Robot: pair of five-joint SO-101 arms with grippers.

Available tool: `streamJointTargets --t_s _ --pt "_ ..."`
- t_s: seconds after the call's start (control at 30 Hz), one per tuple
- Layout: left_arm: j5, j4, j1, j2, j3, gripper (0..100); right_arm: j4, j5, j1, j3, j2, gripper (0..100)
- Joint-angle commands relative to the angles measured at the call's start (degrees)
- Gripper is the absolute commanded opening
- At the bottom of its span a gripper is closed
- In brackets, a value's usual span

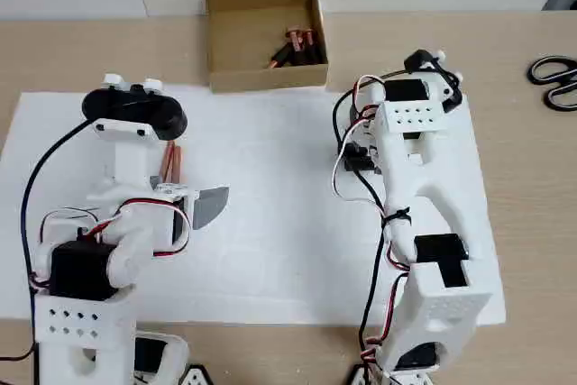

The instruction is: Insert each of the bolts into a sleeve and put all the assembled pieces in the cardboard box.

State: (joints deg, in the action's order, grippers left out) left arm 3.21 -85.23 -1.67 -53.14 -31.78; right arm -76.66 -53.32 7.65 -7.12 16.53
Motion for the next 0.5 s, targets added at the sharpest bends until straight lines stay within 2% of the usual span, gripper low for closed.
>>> streamJointTargets --t_s 0.0,0.47 --pt "-0.44 1.41 -0.26 -0.70 0.13 31 0.48 -2.02 0.13 -2.46 -0.13 16.0" --pt "-0.44 1.41 -0.26 -0.70 0.13 31 4.00 -4.40 0.04 -2.81 9.19 15.9"
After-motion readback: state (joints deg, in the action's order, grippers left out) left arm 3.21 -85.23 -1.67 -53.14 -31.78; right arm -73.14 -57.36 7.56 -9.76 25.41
